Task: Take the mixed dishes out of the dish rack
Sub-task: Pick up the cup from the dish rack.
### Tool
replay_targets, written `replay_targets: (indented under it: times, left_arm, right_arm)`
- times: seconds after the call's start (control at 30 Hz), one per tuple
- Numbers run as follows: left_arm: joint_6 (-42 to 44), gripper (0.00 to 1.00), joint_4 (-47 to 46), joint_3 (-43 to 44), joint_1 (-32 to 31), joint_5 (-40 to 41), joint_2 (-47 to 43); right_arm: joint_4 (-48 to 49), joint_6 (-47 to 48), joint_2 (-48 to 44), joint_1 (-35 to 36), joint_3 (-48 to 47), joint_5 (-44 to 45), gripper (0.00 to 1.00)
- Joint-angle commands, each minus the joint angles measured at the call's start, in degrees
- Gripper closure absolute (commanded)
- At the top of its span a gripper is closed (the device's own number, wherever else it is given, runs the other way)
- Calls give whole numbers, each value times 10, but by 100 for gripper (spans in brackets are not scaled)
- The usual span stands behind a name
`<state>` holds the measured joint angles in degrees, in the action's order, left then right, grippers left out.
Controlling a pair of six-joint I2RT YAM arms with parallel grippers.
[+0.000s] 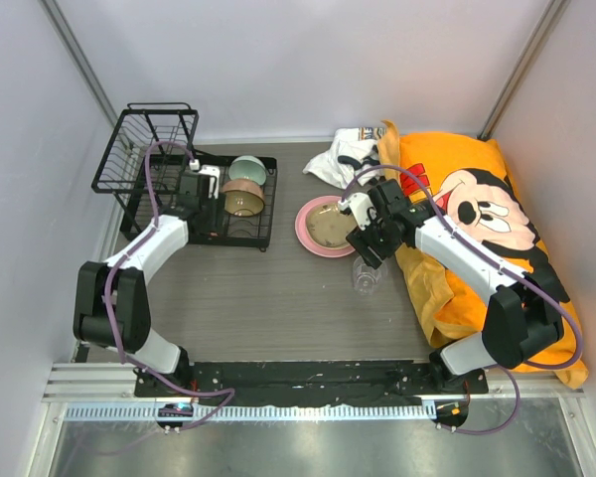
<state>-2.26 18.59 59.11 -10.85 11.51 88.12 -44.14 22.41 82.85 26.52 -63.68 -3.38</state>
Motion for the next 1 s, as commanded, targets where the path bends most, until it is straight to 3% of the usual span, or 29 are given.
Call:
replay_targets:
  times: [0.0, 0.73, 0.97]
  left_arm:
    - [19, 41, -26, 21, 6, 7, 14]
    - [78, 50, -56, 33, 2, 67, 38]
    - [71, 59, -49, 19, 0, 50, 18]
  right_arm:
    - [19, 7, -14, 3, 5, -8, 31]
    - [27, 11, 0, 3, 10, -8, 31]
    - [34, 11, 2, 3, 16, -14, 31]
